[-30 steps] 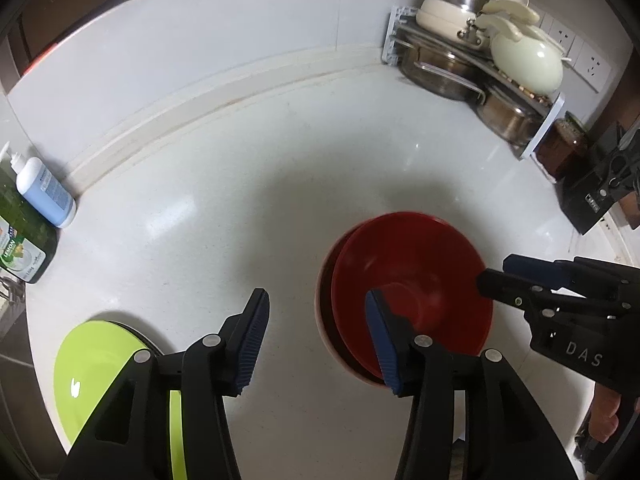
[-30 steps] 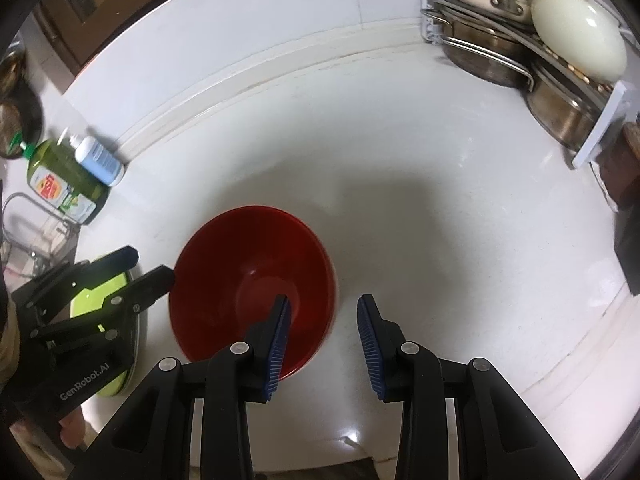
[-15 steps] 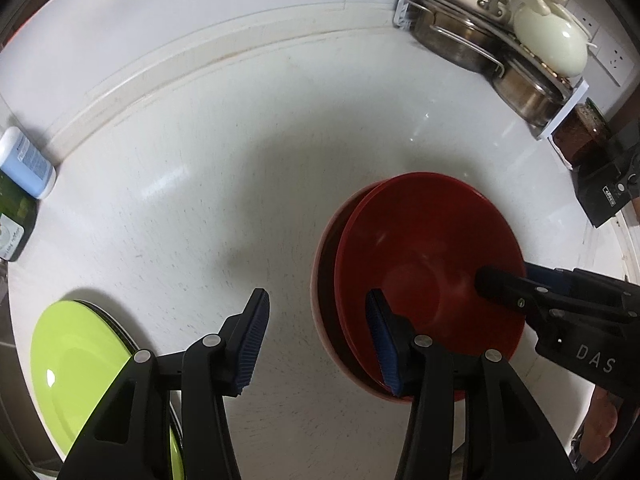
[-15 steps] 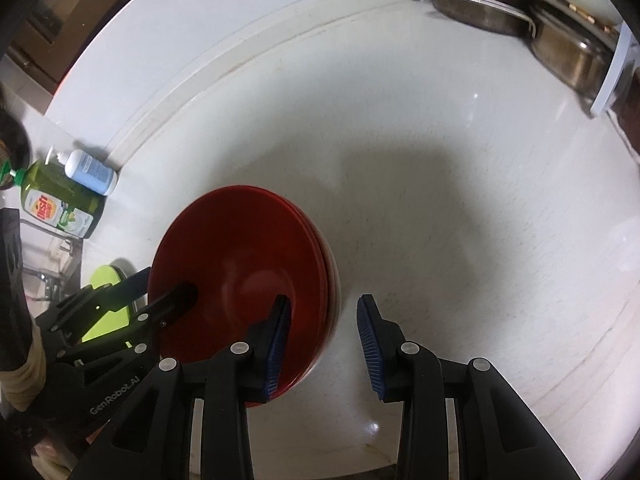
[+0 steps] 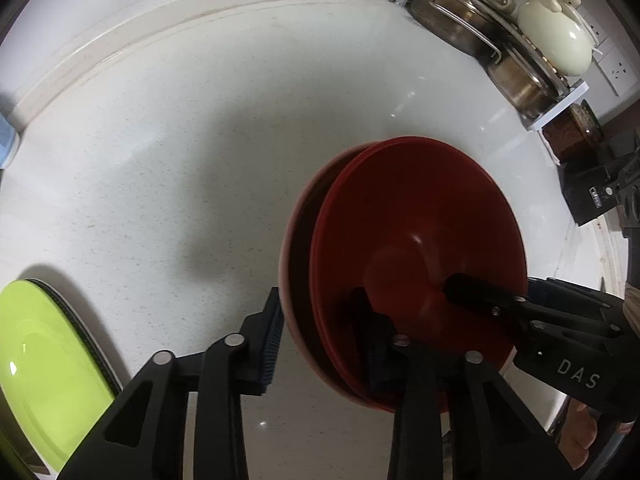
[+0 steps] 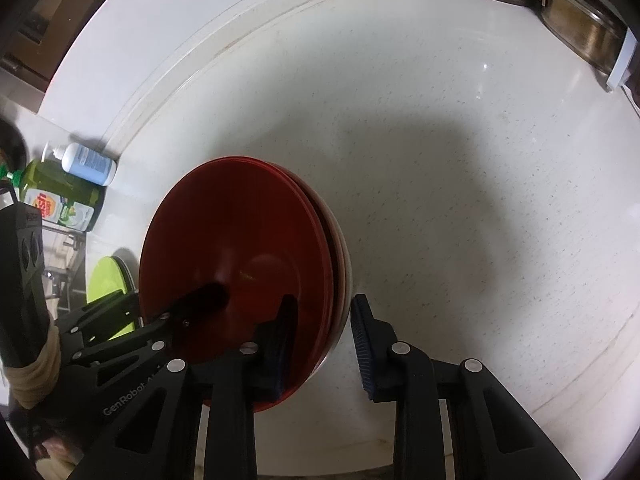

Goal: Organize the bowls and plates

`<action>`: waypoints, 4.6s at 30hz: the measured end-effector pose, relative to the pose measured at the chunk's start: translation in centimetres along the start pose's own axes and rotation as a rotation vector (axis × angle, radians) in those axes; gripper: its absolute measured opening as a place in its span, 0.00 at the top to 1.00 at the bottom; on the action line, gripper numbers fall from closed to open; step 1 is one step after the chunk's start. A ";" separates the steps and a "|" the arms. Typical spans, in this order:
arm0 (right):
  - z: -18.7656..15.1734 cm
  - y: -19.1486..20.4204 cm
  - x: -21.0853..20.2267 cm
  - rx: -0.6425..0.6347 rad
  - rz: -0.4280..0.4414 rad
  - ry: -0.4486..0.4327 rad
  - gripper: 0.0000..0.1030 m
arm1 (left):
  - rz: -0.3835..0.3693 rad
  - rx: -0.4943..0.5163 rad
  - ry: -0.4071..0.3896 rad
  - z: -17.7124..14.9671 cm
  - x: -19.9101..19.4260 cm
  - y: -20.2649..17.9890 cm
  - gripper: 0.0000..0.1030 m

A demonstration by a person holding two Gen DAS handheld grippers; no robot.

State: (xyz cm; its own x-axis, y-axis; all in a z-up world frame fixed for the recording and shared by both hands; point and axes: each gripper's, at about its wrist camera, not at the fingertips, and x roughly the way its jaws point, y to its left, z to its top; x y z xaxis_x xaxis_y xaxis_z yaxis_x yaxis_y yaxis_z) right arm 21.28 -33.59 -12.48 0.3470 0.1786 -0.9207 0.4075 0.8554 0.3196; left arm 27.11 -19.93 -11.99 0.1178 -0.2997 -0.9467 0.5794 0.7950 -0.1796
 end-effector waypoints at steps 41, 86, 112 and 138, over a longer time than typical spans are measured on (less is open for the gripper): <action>0.0 14.6 -1.3 -0.288 0.089 0.035 0.78 | 0.112 -0.282 -0.171 -4.9 -10.9 13.0 0.71; -5.6 28.7 7.6 -0.515 0.089 0.262 0.77 | 0.127 -0.642 -0.091 -14.6 -10.1 27.6 0.71; -7.7 26.5 1.0 -0.544 0.042 -0.132 0.36 | 0.431 -0.464 -0.381 -16.0 -16.3 23.8 0.22; -24.4 15.3 -14.8 -0.567 0.112 -0.666 0.13 | 0.654 -0.386 -0.794 -31.8 -23.9 5.3 0.00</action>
State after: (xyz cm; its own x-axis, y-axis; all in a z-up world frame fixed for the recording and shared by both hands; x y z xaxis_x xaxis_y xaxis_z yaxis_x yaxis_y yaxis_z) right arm 1.80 -11.29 0.54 0.8522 0.1064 -0.5123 -0.0773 0.9940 0.0778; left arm 1.70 8.21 1.15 0.8759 0.0961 -0.4727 -0.0593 0.9940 0.0922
